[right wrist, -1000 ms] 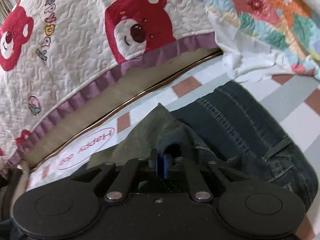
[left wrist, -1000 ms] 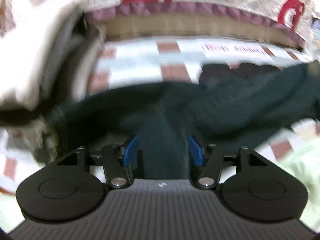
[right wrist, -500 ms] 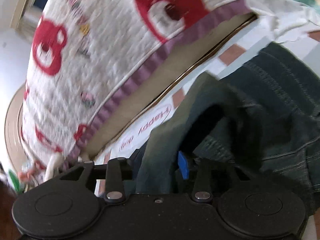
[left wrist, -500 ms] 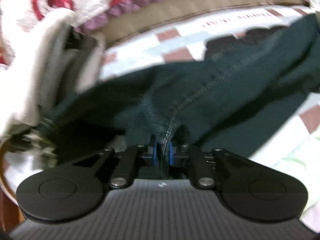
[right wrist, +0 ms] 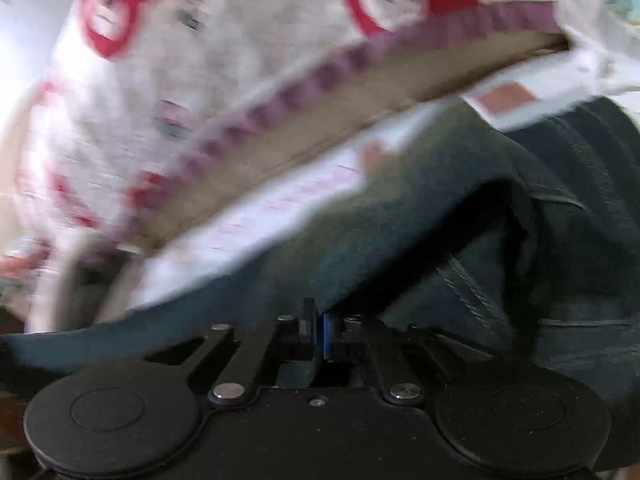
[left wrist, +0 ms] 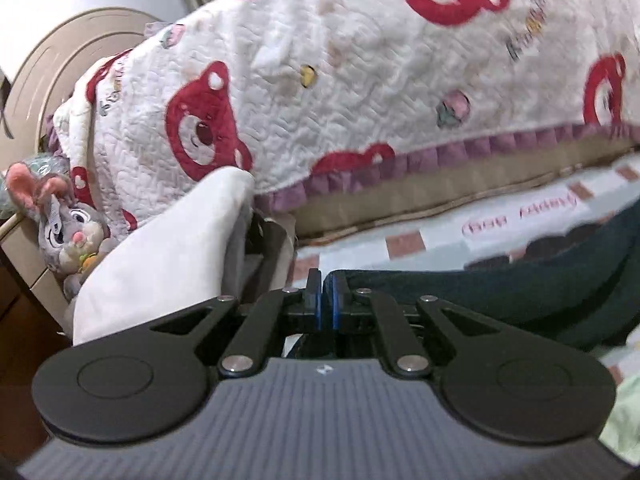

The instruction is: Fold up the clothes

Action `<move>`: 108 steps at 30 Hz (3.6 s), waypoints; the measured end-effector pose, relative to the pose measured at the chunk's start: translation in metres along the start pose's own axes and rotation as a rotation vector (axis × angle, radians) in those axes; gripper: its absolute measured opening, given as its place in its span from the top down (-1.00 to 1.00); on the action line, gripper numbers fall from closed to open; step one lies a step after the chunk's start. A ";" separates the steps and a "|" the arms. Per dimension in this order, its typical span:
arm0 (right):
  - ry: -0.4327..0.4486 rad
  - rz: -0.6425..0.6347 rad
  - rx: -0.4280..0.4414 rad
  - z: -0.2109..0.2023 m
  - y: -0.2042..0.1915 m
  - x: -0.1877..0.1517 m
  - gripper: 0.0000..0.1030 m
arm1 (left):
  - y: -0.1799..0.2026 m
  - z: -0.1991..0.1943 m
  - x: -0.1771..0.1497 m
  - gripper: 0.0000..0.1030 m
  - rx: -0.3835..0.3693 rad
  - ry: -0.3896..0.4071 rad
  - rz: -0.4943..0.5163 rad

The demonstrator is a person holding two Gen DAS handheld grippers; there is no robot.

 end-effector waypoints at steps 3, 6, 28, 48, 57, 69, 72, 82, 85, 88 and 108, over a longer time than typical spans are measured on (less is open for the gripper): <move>0.087 0.057 0.357 -0.059 -0.046 0.012 0.91 | -0.029 0.007 0.001 0.92 0.023 -0.086 -0.079; 0.131 0.207 0.547 -0.096 -0.043 0.012 0.95 | -0.049 0.041 -0.026 0.87 0.150 -0.222 -0.075; 0.082 0.236 0.352 -0.038 -0.017 -0.011 0.92 | 0.214 0.013 -0.027 -0.33 -0.484 -0.085 0.239; 0.385 0.421 0.223 -0.116 0.075 0.019 0.75 | 0.292 0.075 0.005 0.77 -0.114 0.085 0.407; 0.407 0.308 -0.575 -0.186 0.148 0.012 0.15 | 0.232 0.111 -0.023 0.68 -0.083 -0.027 0.244; 0.081 0.429 -0.363 -0.129 0.156 -0.022 -0.07 | 0.197 0.128 -0.059 0.31 -0.096 -0.155 0.145; 0.020 0.430 -0.464 -0.128 0.163 -0.030 -0.08 | 0.195 0.129 -0.061 0.28 -0.098 -0.166 0.130; 0.094 0.488 -0.426 -0.144 0.166 -0.026 -0.40 | 0.195 0.129 -0.064 0.25 -0.082 -0.177 0.120; 0.131 0.430 -0.337 -0.143 0.154 -0.017 0.54 | 0.193 0.131 -0.067 0.16 -0.078 -0.179 0.100; 0.253 0.231 -0.238 -0.151 0.114 0.003 0.84 | 0.191 0.134 -0.069 0.15 -0.088 -0.190 0.090; 0.194 0.468 -0.327 -0.157 0.154 -0.014 -0.05 | 0.190 0.139 -0.078 0.15 -0.105 -0.225 0.083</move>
Point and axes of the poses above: each gripper's, at about its wrist camera, not at the fingertips, and z roughly the way its jaws point, y to its right, x to its top, the point moved 8 cm from there along z, roughly the way its jaws point, and after that the axes turned 2 degrees about x, right-handed, at the moved point
